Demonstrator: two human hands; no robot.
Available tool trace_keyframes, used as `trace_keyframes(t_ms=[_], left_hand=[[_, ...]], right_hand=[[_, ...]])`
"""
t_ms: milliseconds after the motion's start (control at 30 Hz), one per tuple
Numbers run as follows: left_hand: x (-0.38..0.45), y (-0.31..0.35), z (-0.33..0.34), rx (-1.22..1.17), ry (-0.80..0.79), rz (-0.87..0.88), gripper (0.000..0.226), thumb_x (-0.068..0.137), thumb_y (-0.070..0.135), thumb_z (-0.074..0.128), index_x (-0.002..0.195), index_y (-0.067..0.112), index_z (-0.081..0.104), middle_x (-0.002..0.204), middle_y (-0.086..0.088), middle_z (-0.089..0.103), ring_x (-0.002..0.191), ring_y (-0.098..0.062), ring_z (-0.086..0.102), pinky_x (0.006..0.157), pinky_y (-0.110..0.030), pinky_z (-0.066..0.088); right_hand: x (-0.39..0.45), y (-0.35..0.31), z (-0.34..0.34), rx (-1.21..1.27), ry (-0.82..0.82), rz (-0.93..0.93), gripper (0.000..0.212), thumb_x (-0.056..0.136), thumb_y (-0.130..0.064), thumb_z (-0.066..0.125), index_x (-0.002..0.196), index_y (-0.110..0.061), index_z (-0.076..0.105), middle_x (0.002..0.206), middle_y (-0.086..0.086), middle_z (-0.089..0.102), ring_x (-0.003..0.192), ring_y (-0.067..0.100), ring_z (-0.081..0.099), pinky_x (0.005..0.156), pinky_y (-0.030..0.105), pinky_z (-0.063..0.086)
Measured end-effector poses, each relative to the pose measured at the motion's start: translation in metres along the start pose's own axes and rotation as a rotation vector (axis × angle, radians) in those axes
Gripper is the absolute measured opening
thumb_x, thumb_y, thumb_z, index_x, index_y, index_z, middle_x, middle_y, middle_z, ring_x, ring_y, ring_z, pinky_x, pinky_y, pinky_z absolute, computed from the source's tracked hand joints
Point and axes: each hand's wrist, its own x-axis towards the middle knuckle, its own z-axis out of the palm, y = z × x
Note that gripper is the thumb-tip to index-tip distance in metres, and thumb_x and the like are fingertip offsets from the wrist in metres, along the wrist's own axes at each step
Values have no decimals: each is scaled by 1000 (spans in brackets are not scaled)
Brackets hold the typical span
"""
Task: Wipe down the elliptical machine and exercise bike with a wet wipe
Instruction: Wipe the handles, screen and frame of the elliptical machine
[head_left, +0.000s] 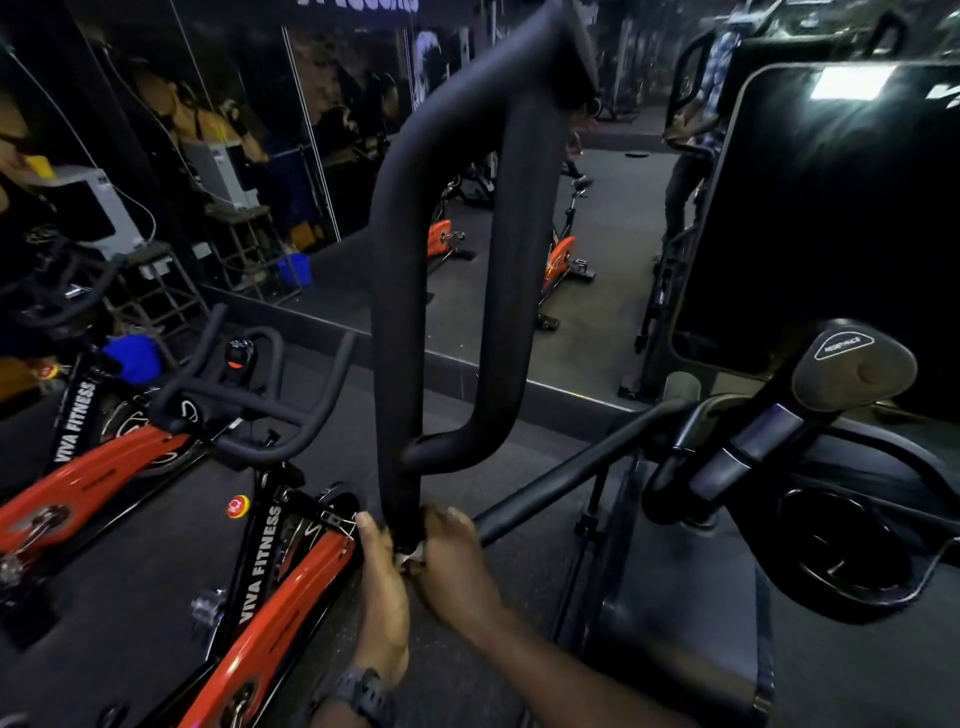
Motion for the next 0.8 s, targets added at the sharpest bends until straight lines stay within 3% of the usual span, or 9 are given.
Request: trace_keyframes(t_ms=[100, 200, 267, 333, 400, 500, 600, 700, 800], left_hand=[[-4, 4, 3, -21, 4, -6, 62, 103, 59, 10, 126, 25, 56, 114, 20, 68, 102, 8, 60, 91, -16, 41], [-11, 8, 6, -12, 2, 2, 67, 103, 58, 10, 155, 19, 26, 139, 8, 42, 134, -10, 42, 108, -25, 28], [-8, 1, 5, -41, 10, -11, 91, 93, 76, 18, 158, 14, 27, 152, 2, 39, 145, -20, 38, 114, -31, 27], [-7, 0, 4, -69, -25, -14, 116, 69, 99, 31, 146, 14, 50, 147, -7, 55, 136, -23, 53, 110, -37, 38], [-6, 2, 6, -88, -29, -15, 107, 71, 96, 29, 131, 14, 62, 135, -11, 67, 124, -22, 62, 101, -35, 46], [-3, -2, 2, -137, -10, -45, 115, 75, 94, 24, 149, 8, 44, 141, 0, 49, 131, -17, 49, 107, -29, 35], [-2, -3, 1, -150, -2, -72, 126, 70, 96, 24, 158, 7, 26, 155, -11, 41, 146, -27, 37, 118, -34, 26], [-2, -12, 3, -161, 0, -73, 115, 73, 87, 24, 159, 11, 25, 160, -11, 37, 147, -27, 37, 122, -35, 26], [-1, -23, 2, -195, -2, -105, 107, 79, 85, 21, 157, 13, 32, 149, -6, 48, 144, -25, 41, 122, -37, 26]], right_hand=[[-3, 51, -7, -355, -40, -74, 35, 87, -20, 60, 122, -18, 58, 113, 2, 63, 119, 24, 54, 120, 44, 5], [0, 73, -27, -538, -69, 16, 22, 89, -16, 61, 111, -17, 63, 107, 5, 65, 132, 29, 47, 119, 54, -10], [3, 44, -27, -457, -150, 31, 32, 94, -16, 53, 125, -12, 58, 124, 10, 61, 140, 29, 36, 116, 55, -17], [3, 6, -24, -272, -195, 63, 40, 95, -18, 51, 135, -12, 51, 136, 10, 55, 139, 26, 36, 119, 52, -13], [-3, -5, -14, -136, -92, 40, 40, 92, -19, 55, 132, -14, 51, 131, 6, 57, 131, 22, 46, 119, 45, -6], [-16, 42, -10, -332, -15, -137, 49, 76, -21, 75, 121, -17, 56, 115, 2, 64, 120, 19, 57, 119, 52, 6], [-13, 96, -38, -602, 4, -77, 40, 71, -16, 74, 110, -23, 66, 107, -2, 66, 120, 24, 59, 110, 61, 26], [-6, 94, -49, -651, -14, 101, 33, 77, -15, 71, 109, -21, 66, 109, 2, 65, 132, 32, 49, 112, 65, 8], [-7, 55, -22, -471, -135, -26, 37, 90, -8, 56, 127, -11, 57, 127, 10, 60, 142, 32, 34, 116, 64, -6]])
